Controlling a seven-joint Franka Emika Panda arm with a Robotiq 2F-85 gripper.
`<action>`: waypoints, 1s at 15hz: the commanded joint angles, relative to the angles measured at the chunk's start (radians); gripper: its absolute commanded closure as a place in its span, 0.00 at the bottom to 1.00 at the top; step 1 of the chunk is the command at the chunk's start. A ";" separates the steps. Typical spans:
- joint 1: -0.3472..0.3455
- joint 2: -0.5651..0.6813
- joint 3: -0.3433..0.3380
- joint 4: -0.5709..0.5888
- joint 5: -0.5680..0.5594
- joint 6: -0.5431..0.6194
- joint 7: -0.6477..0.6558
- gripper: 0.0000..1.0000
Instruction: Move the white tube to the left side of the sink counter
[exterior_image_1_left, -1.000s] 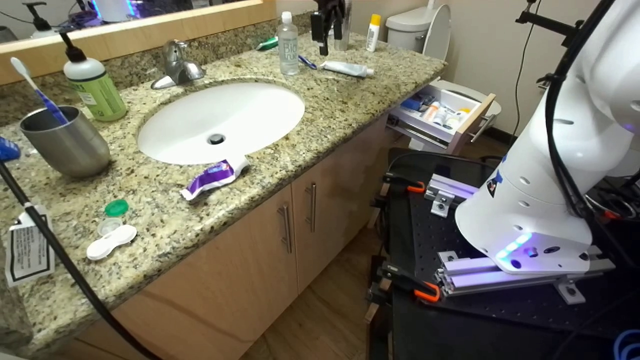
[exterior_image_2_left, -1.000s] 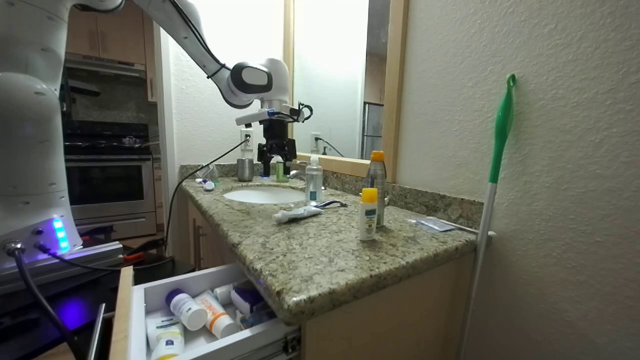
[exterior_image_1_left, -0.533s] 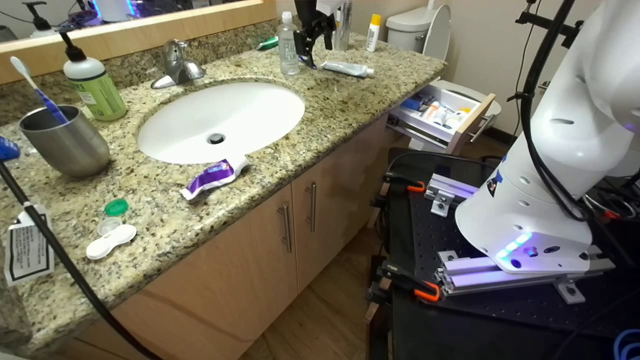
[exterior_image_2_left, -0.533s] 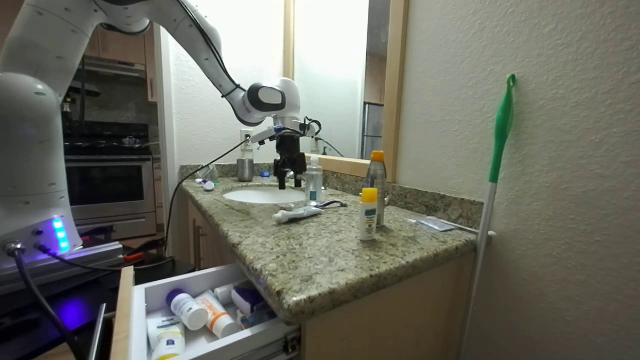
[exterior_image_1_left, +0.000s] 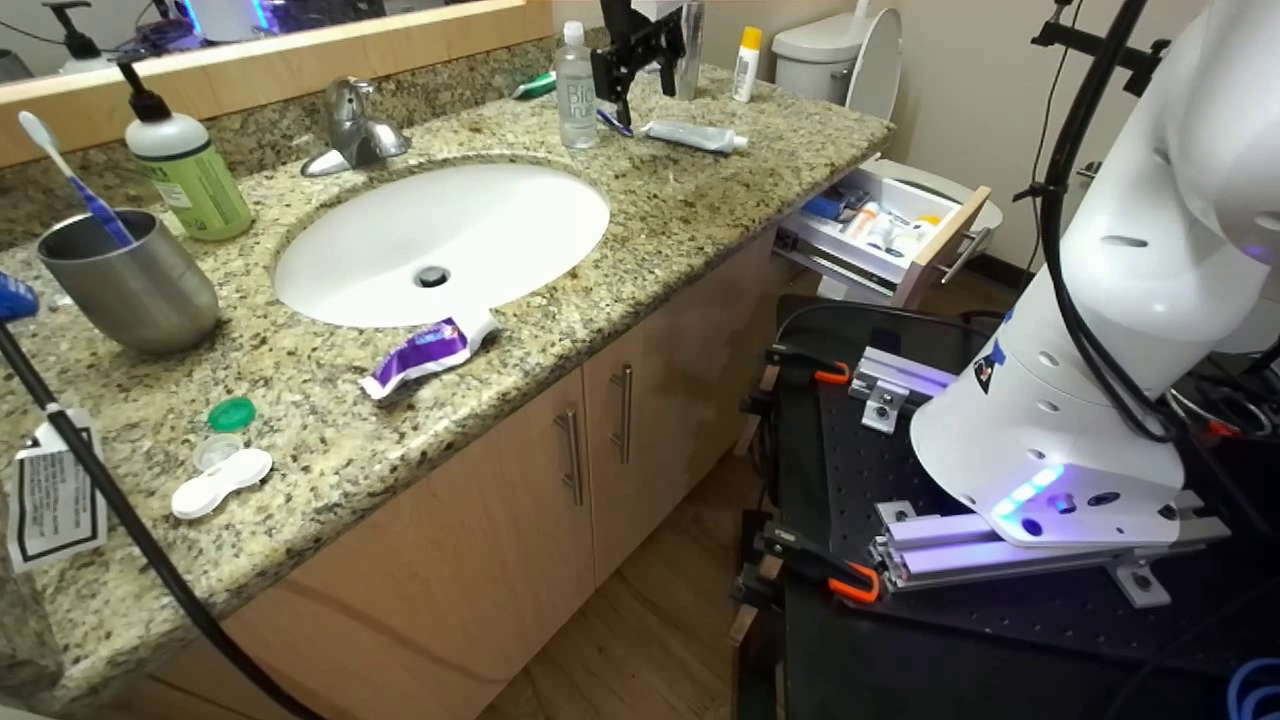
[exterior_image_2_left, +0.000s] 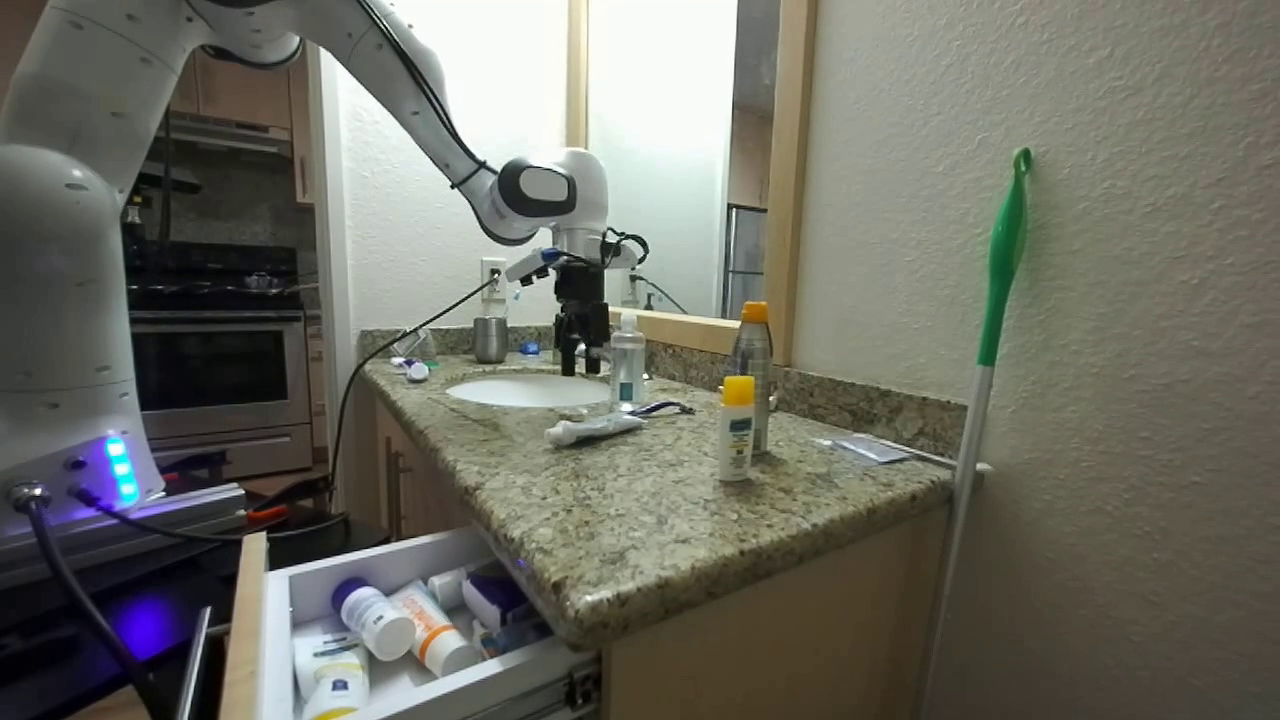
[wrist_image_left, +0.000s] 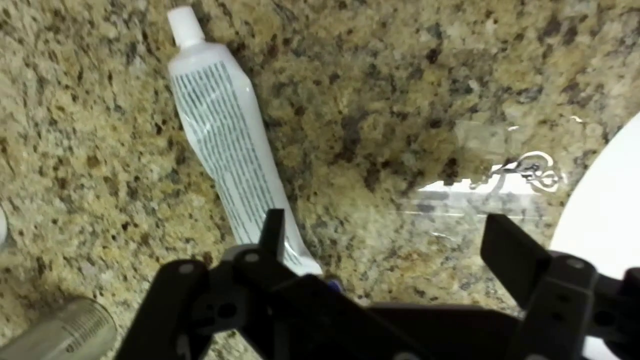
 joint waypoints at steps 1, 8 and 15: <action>-0.083 -0.076 -0.052 -0.072 0.027 -0.066 0.017 0.00; -0.304 -0.126 -0.067 -0.254 0.216 0.201 -0.300 0.00; -0.248 -0.194 -0.033 -0.280 0.119 0.276 -0.347 0.00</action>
